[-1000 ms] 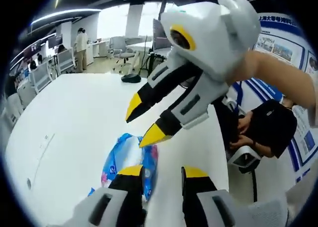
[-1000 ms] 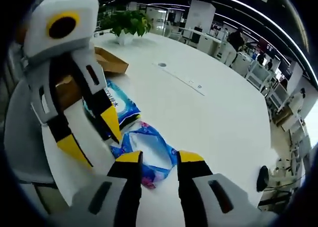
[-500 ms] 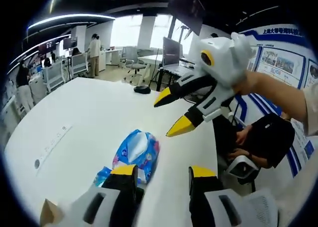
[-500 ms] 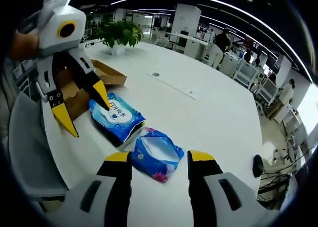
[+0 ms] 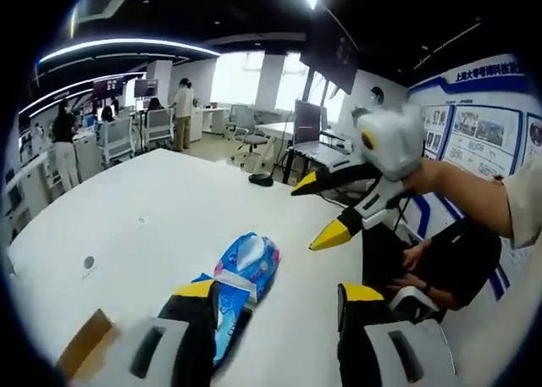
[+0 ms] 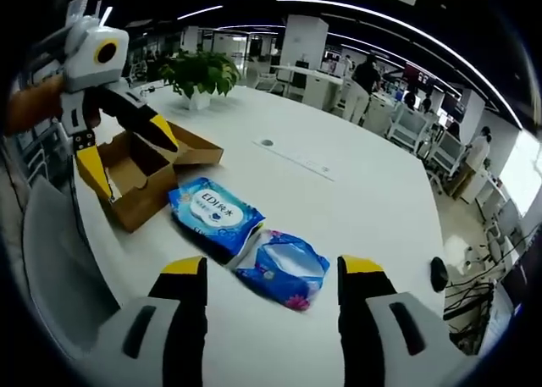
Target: Operate the shoe box by opening the lid, removing the specified soft item, and placing it in the target area until the item is outside and the box remains undamaged.
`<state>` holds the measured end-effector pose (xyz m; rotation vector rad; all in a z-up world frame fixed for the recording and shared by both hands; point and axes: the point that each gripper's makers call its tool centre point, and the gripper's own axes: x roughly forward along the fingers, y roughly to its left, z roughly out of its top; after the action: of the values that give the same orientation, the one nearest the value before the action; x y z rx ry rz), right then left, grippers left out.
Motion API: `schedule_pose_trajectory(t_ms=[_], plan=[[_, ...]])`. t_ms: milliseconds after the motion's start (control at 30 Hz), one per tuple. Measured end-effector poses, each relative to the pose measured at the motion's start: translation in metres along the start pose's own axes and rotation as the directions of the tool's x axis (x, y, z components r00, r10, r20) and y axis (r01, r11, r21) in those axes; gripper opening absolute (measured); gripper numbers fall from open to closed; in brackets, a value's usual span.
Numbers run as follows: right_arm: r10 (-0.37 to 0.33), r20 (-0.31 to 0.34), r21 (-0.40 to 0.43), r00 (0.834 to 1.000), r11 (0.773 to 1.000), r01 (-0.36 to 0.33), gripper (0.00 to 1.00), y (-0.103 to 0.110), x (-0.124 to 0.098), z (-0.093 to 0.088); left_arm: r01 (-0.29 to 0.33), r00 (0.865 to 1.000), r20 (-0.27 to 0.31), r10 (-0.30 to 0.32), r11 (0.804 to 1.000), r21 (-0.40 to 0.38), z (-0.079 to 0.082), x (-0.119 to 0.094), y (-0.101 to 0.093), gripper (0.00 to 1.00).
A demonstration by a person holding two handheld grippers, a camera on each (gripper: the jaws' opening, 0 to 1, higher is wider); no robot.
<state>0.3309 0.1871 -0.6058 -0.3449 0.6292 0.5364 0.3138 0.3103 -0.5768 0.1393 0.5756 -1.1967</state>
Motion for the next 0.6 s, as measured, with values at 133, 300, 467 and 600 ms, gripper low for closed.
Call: schedule_pose_trajectory(t_ms=[133,300,467,600], plan=[[0.000,0.021,0.005,1.000,1.000,-0.001,0.63,0.011,-0.005,0.011,-0.021,1.000,0.008,0.021,0.999,0.035,-0.006,-0.021,0.001,0.60],[0.007,0.037,0.012,0.999,1.000,-0.007,0.66,0.026,-0.009,0.019,-0.046,0.999,0.024,0.045,0.998,0.033,-0.016,-0.046,0.010,0.66],[0.023,0.051,0.033,0.998,0.999,-0.024,0.70,0.042,-0.010,0.024,-0.089,0.995,0.037,0.090,0.996,-0.004,-0.028,-0.072,0.023,0.70],[0.044,0.059,0.042,0.997,0.998,-0.047,0.72,0.056,-0.009,0.029,-0.116,0.992,0.049,0.117,0.993,-0.023,-0.040,-0.096,0.030,0.72]])
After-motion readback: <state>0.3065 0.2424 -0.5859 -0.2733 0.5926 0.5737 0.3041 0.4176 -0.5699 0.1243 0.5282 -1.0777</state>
